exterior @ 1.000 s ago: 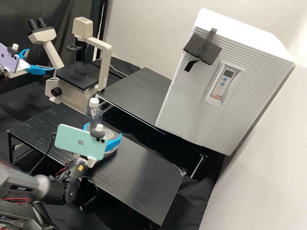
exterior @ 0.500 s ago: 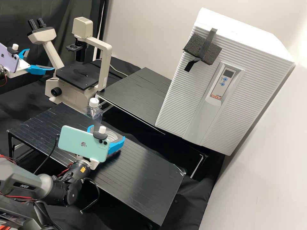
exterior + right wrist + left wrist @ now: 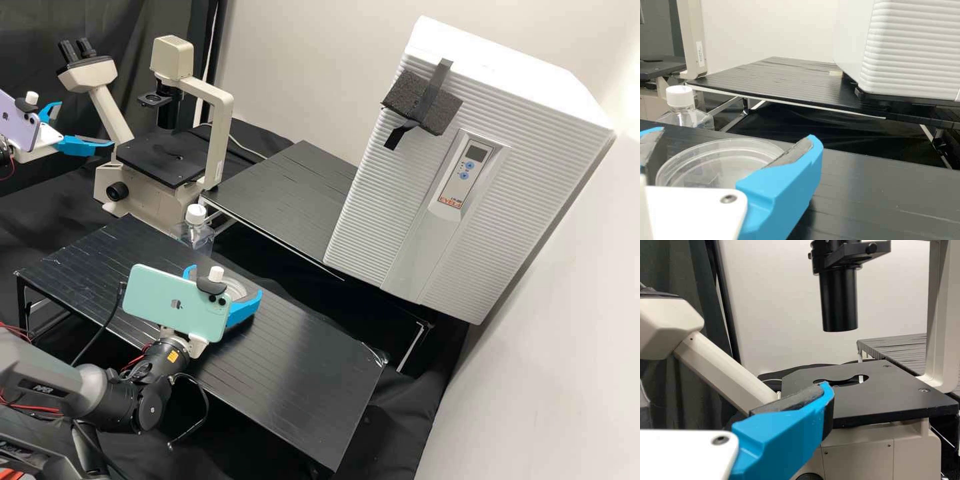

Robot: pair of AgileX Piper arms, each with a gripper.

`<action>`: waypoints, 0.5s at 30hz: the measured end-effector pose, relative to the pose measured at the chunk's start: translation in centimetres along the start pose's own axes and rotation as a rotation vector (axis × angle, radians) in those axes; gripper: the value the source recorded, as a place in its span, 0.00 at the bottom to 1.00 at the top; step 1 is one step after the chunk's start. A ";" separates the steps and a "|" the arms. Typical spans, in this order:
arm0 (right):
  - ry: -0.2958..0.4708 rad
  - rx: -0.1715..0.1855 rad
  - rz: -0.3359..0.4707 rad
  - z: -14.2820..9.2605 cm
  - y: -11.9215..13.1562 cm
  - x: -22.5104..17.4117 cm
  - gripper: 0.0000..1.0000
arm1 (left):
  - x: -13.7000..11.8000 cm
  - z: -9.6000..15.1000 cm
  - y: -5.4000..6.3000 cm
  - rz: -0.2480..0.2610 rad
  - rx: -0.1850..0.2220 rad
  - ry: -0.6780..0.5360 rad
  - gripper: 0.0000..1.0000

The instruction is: Close the petri dish lid.

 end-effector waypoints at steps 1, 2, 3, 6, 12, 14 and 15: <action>0.000 0.000 0.000 0.0 0.0 0.0 1.00 | 0.0 0.0 0.0 0.000 0.000 0.000 1.00; 0.000 0.000 0.000 0.0 0.0 0.0 1.00 | 0.0 0.0 0.0 0.000 0.000 0.000 1.00; 0.001 -0.002 0.001 0.0 0.0 0.0 1.00 | 0.0 0.0 0.0 0.000 0.000 0.000 1.00; 0.000 -0.009 0.008 -0.1 0.1 -0.1 1.00 | 0.0 0.0 0.0 0.000 0.000 0.000 1.00; -0.010 -0.017 0.015 0.0 0.3 -0.4 1.00 | 0.0 0.0 0.0 0.000 0.000 0.000 1.00; -0.016 -0.021 0.014 0.1 0.3 -0.5 1.00 | 0.0 0.0 0.0 0.000 0.000 0.000 1.00; -0.013 -0.025 0.016 0.1 0.4 -0.6 1.00 | 0.0 0.0 0.0 0.000 0.000 0.000 1.00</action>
